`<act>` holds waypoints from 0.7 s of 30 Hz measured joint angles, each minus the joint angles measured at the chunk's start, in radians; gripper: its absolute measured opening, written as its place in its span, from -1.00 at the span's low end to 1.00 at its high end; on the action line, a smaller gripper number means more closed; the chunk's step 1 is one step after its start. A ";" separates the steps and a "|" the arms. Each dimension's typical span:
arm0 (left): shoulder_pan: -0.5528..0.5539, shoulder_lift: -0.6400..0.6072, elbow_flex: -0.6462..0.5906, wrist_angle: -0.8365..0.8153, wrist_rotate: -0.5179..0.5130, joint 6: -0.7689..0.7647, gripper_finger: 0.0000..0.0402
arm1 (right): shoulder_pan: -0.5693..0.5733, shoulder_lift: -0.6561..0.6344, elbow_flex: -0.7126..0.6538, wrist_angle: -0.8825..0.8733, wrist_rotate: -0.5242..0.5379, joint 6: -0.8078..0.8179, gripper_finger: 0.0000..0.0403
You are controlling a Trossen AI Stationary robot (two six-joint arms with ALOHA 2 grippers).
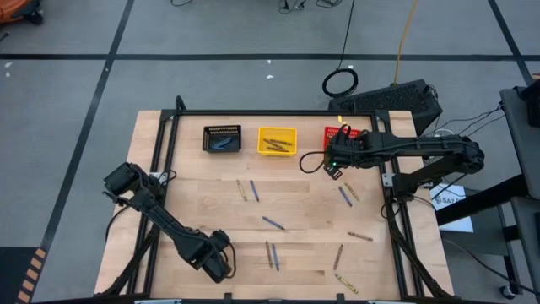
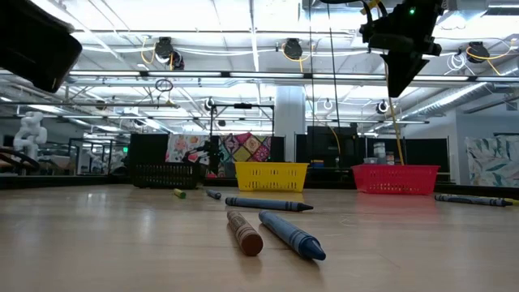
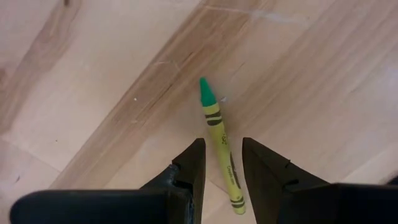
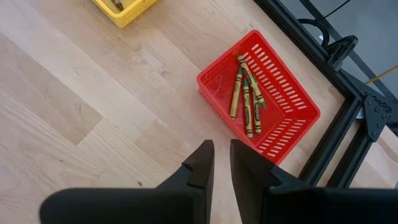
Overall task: Sort crayons
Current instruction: Put the green crayon into the red bin
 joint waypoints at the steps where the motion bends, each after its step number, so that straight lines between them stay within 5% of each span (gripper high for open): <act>1: 0.000 0.000 0.000 0.000 0.000 0.000 -0.52 | 0.000 0.000 0.000 0.000 0.000 0.000 -0.80; 21: -0.003 -0.006 -0.071 0.013 0.004 0.003 -0.58 | 0.000 0.000 0.000 0.001 -0.001 0.000 -0.80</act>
